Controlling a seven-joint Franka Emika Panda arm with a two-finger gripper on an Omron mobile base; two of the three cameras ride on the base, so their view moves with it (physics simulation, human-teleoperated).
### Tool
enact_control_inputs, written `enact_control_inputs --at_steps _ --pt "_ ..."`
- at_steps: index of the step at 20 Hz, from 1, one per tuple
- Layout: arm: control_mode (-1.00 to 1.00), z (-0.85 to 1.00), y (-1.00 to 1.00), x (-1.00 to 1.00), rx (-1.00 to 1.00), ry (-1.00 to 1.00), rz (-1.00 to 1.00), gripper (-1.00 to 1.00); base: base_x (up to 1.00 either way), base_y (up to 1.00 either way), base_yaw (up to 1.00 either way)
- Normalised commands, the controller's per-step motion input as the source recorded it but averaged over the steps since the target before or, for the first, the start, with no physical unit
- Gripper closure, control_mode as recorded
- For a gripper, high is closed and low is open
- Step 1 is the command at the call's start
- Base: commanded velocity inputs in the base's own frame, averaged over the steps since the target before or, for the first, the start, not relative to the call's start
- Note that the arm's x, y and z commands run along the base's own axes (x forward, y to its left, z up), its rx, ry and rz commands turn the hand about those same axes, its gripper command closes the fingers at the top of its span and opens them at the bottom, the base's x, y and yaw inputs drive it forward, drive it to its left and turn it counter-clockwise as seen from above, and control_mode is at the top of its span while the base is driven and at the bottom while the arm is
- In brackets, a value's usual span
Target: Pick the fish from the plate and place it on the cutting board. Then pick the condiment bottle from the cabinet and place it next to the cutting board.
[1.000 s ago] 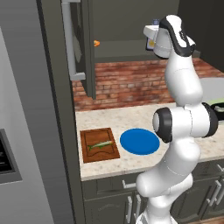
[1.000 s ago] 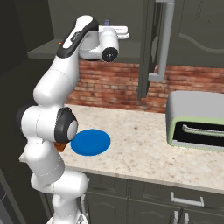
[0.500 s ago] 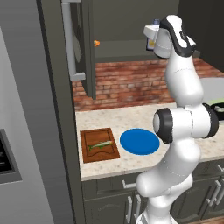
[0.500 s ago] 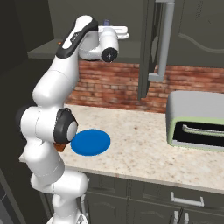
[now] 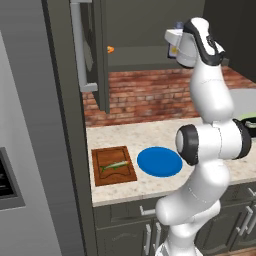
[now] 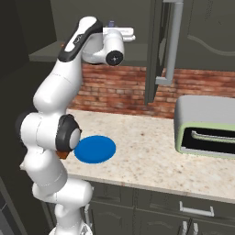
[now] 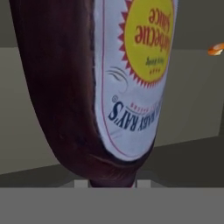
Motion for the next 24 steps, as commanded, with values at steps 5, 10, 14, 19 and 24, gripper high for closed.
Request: enact_control_inputs --at_steps 5,10,14,19,24 --pt "-1.0 0.0 0.0 -0.34 0.0 -0.01 0.03 1.0 0.0 0.0 0.0" --pt "-1.0 0.01 0.0 -0.38 0.0 -0.02 0.03 1.0 0.0 0.0 0.0" --pt "-1.0 0.03 0.0 -0.35 0.0 -0.01 0.02 1.0 0.0 0.0 0.0" --pt "-1.0 0.05 0.0 -0.35 0.0 0.0 0.01 1.0 0.0 0.0 0.0" --pt "-1.0 0.08 0.0 -0.36 0.0 0.0 0.0 1.0 0.0 0.0 0.0"
